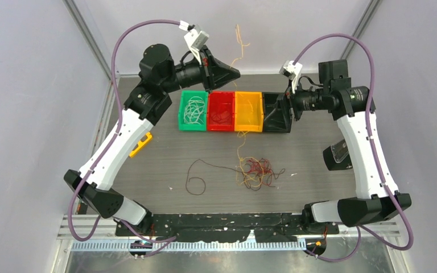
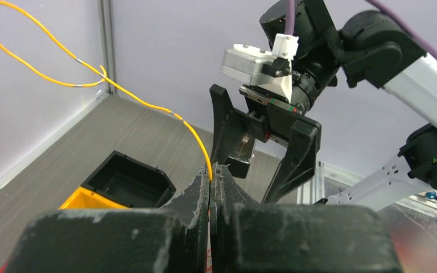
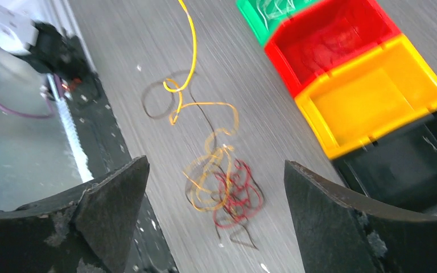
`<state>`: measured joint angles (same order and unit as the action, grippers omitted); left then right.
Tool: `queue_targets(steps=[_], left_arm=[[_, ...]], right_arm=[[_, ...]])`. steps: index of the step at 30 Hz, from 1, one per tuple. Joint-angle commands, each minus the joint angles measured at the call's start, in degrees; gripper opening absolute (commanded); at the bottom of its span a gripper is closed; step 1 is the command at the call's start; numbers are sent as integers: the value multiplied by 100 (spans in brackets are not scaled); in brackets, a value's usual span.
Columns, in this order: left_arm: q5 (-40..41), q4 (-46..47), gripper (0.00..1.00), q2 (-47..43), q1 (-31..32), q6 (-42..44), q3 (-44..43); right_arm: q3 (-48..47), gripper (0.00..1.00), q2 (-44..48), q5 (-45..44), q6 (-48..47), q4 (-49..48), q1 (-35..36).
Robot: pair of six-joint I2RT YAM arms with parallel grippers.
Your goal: Untangle the cables
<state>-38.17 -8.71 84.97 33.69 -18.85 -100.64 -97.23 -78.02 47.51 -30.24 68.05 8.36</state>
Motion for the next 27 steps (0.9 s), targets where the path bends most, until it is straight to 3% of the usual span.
queue_targets(steps=[1, 4, 10, 12, 14, 16, 19, 21, 27], left_arm=[[12, 785, 0, 11, 20, -462, -234], [49, 832, 0, 61, 20, -633, -275], [316, 906, 0, 90, -66, -955, -291], [459, 1016, 0, 86, -138, -1132, -261], [738, 974, 0, 46, -270, -1286, -210], [1133, 739, 0, -28, -470, -1351, -135], [1464, 108, 0, -126, -743, -1195, 50], [1275, -315, 0, -121, -817, -1140, 295], [-853, -782, 0, 200, -317, -1205, 1137]], right_arm=[[524, 97, 446, 1002, 2094, -2206, 191], [865, 97, 504, 699, 3020, -3469, 419], [1165, 91, 163, 654, 4112, -4706, 845], [1218, 69, 108, 673, 4196, -4893, 1012], [1172, 26, 66, 563, 4131, -4861, 1084], [1030, 9, 101, 412, 3913, -4611, 1063], [924, 6, 284, 242, 3625, -4439, 988], [854, 5, 449, 124, 3631, -4604, 985], [523, 5, 602, -392, 4127, -5992, 1001]])
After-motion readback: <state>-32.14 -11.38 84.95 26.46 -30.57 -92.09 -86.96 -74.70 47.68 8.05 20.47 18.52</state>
